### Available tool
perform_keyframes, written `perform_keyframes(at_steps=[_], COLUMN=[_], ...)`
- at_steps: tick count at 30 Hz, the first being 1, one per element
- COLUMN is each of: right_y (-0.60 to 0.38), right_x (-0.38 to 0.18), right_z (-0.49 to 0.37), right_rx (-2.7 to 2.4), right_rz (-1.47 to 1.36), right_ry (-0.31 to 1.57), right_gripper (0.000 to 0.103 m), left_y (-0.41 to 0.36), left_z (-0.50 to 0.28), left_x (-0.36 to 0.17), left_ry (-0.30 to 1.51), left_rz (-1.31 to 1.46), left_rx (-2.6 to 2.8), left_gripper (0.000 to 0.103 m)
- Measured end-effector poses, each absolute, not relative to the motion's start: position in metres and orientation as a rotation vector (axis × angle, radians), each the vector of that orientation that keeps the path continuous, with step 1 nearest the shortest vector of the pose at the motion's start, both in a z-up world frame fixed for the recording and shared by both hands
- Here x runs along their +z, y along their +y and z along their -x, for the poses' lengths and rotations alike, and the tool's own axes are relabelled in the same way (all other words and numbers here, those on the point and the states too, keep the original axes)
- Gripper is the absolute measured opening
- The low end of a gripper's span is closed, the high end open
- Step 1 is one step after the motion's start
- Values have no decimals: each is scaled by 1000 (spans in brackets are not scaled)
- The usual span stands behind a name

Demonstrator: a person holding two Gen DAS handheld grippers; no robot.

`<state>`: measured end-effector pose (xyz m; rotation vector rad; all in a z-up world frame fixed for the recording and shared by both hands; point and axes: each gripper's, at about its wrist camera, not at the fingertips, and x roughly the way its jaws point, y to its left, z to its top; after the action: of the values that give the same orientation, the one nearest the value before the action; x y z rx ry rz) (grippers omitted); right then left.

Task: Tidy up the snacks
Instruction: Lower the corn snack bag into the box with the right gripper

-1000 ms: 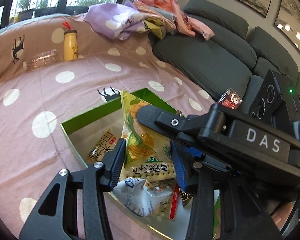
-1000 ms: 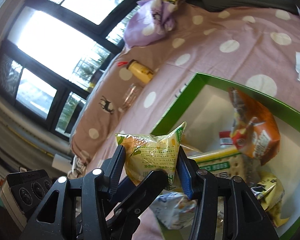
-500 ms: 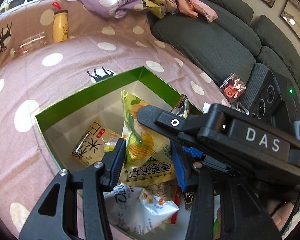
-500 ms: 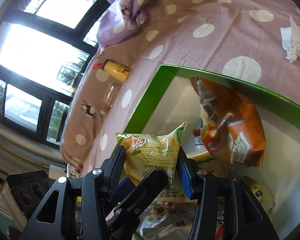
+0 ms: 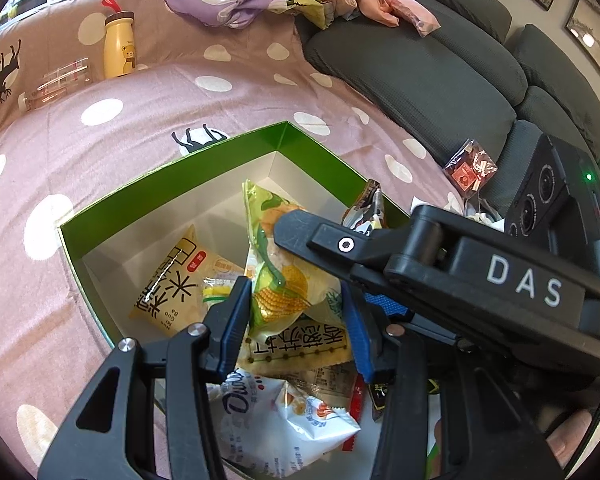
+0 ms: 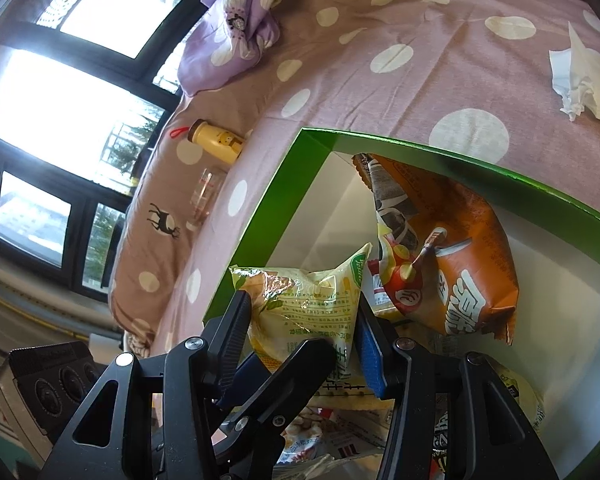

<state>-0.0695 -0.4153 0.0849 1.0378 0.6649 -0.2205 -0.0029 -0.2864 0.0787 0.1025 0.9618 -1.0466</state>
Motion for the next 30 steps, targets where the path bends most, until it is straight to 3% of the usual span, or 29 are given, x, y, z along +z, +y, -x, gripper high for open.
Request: perform_keyframes(at_steps=[30], right_y=[-414], right_x=[83], right_z=[70], right_rx=[-308], right_rz=[-1013], right_ry=[706], right_gripper=[53], left_y=[-292], left_z=[3], left_x=[75], left_ry=[979], left_rz=[-142], left_rx=[-989], left_gripper=[46])
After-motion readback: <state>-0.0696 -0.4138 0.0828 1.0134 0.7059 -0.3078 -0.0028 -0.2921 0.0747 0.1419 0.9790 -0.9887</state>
